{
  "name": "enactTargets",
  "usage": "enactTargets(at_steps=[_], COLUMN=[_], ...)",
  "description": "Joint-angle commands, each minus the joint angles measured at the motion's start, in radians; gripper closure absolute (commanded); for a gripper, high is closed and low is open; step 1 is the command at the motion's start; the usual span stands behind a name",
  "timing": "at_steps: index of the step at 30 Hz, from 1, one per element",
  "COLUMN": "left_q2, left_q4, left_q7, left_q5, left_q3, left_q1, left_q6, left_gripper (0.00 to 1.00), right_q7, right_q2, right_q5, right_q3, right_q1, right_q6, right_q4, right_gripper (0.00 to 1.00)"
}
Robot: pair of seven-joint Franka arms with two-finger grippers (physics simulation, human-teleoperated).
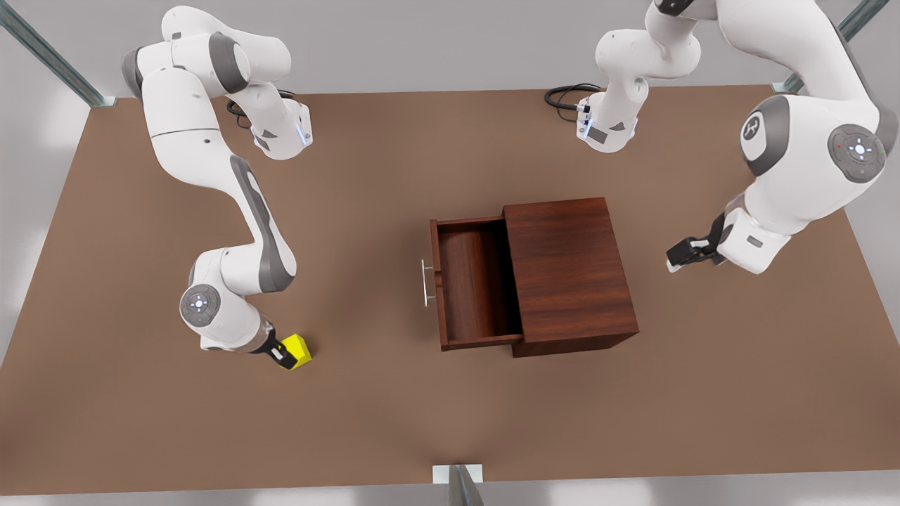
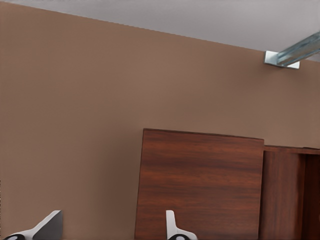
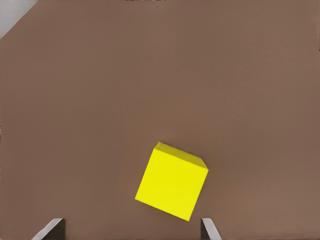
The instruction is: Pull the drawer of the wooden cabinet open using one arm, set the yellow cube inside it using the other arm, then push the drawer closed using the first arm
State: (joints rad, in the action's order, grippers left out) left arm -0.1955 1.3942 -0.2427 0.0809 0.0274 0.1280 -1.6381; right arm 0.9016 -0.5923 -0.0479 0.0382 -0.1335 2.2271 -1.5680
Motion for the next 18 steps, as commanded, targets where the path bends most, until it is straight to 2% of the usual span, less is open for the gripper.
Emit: enactTargets(at_steps=[1,8,18], left_q2=[0.001,-0.015,-0.013], left_q4=[-0.003,-0.003,-0.004], left_q7=[0.184,0.183,0.183], left_q5=[-0.003,0.01,0.014], left_q3=[0.0,0.005,0.005], left_q1=[-0.008,-0.05,-0.064], left_q6=[0.006,-0.011,-0.011], left_gripper=[0.0,0.0,0.0], right_q7=[0.491,0.528,0.536], right_q2=[-0.004,-0.026,-0.087], right_q5=[-0.001,0.014,0.026], right_q3=[0.0,-0.003,-0.004], right_q1=[0.0,0.0,-0.005], right_q6=[0.049,-0.053,-0.046], right_q4=[0.0,0.0,-0.014], right_gripper=[0.0,0.0,0.0])
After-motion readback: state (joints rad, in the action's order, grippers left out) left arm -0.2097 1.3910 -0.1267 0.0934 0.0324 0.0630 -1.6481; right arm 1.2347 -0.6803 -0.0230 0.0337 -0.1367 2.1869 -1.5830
